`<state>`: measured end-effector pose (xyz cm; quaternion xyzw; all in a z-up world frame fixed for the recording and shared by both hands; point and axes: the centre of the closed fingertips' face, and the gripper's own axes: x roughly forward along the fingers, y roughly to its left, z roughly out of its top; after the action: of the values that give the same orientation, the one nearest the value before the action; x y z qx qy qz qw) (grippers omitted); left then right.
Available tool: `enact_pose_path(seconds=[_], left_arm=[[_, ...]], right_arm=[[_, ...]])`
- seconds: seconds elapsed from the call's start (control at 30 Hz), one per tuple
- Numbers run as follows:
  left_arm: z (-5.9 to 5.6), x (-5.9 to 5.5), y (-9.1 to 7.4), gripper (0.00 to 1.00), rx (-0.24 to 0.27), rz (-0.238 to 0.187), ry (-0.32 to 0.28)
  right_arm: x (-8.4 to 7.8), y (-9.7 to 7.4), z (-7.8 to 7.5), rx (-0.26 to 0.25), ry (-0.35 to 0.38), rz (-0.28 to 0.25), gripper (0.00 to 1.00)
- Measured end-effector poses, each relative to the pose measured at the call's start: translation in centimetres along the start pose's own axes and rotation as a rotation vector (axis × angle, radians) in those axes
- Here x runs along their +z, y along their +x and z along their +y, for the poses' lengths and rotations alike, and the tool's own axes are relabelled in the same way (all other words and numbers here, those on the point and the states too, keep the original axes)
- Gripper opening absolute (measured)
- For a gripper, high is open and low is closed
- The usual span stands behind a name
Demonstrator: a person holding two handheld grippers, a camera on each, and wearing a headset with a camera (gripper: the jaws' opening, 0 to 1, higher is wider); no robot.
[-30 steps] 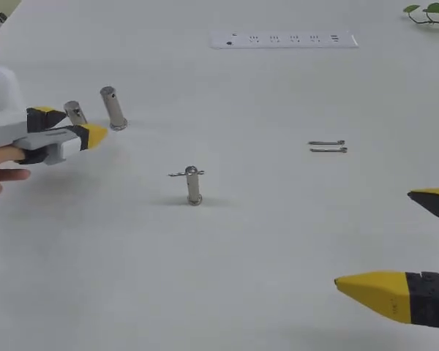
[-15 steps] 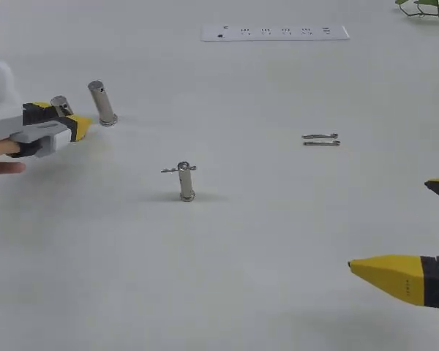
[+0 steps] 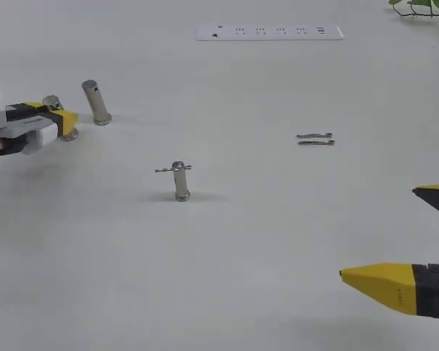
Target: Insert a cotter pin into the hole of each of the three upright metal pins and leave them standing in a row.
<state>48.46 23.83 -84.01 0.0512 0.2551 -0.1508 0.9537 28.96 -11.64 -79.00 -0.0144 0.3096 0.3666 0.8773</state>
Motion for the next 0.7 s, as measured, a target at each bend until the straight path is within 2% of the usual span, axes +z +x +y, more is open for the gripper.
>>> enact_pose_path(seconds=[0.07, 0.23, 0.37, 0.57, 0.63, 0.7], left_arm=[[0.0, 0.0, 0.0, 0.11, 0.005, 0.000, -0.026], [-0.3, 0.0, -0.2, 0.11, 0.021, 0.008, -0.043], [-0.5, 0.1, -0.8, 0.11, 0.031, 0.018, -0.033], [-0.8, 1.6, -2.4, 0.11, 0.039, -0.010, -0.043], [-0.9, 2.1, -3.2, 0.11, 0.037, -0.018, -0.080], [-1.3, 2.6, -4.1, 0.11, 0.038, -0.012, -0.064]], right_arm=[[0.0, 0.0, 0.0, 0.003, 0.010, -0.006, 0.94], [-0.1, 0.1, 0.2, 0.006, 0.011, -0.003, 0.94], [0.0, 0.1, 0.3, 0.015, 0.014, -0.015, 0.94], [0.2, 0.0, 0.3, 0.017, 0.004, -0.019, 0.94], [0.2, 0.1, 0.3, 0.022, -0.011, -0.017, 0.94], [0.1, 0.1, 0.3, 0.026, -0.015, -0.018, 0.94]])
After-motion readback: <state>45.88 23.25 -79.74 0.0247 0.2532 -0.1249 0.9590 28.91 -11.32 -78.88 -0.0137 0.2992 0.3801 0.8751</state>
